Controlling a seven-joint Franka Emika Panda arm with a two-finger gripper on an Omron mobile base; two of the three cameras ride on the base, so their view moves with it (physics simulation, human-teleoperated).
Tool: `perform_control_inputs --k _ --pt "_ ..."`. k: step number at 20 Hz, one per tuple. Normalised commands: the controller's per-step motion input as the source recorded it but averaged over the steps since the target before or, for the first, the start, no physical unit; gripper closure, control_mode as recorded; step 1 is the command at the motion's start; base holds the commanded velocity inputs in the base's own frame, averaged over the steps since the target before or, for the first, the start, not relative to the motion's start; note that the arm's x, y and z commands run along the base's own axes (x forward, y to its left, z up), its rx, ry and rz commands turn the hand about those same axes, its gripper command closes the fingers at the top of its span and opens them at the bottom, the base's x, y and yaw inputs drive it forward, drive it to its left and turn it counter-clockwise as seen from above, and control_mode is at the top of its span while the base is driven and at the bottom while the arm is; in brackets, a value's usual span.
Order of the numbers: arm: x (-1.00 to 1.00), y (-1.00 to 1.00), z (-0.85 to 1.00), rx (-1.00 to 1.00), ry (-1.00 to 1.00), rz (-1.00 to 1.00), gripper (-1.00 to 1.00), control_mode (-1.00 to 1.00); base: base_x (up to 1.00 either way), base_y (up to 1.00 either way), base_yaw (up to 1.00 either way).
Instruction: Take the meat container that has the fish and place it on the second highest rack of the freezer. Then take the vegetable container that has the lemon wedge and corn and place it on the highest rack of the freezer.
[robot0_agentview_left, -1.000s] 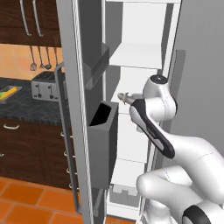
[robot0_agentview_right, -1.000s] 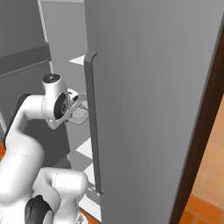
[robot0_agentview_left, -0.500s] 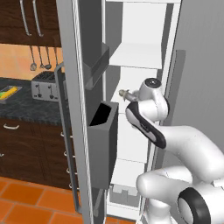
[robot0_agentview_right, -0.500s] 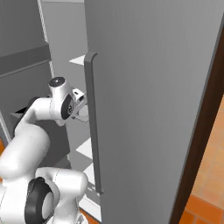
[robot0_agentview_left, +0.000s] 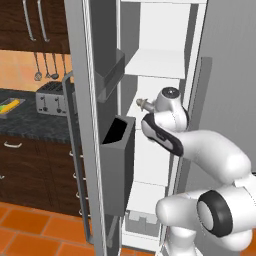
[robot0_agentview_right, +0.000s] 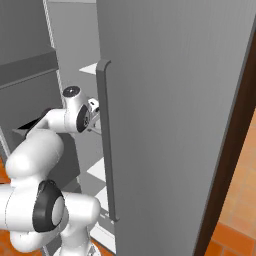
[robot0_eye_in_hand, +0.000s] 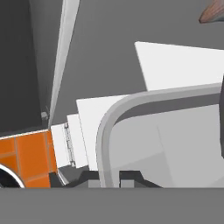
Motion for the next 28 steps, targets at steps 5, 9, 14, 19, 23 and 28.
perform_control_inputs --k 5,9,14,19,23,28 --pt "0.46 -0.15 -0.08 0.0 -0.02 0.0 1.0 -1.0 0.0 0.0 0.0" --pt "0.48 -0.09 -0.16 0.0 -0.02 0.0 1.0 -1.0 0.0 0.0 0.0" --pt "0.35 -0.01 -0.37 0.0 -0.03 0.0 1.0 -1.0 0.0 0.0 0.0" --pt "0.26 0.0 -0.22 0.0 -0.05 0.0 1.0 -1.0 0.0 0.0 0.0" --pt "0.29 0.0 -0.16 0.0 -0.04 0.0 1.0 -1.0 0.0 0.0 0.0" --pt "0.4 -0.01 -0.03 0.0 -0.02 0.0 1.0 -1.0 0.0 0.0 0.0"
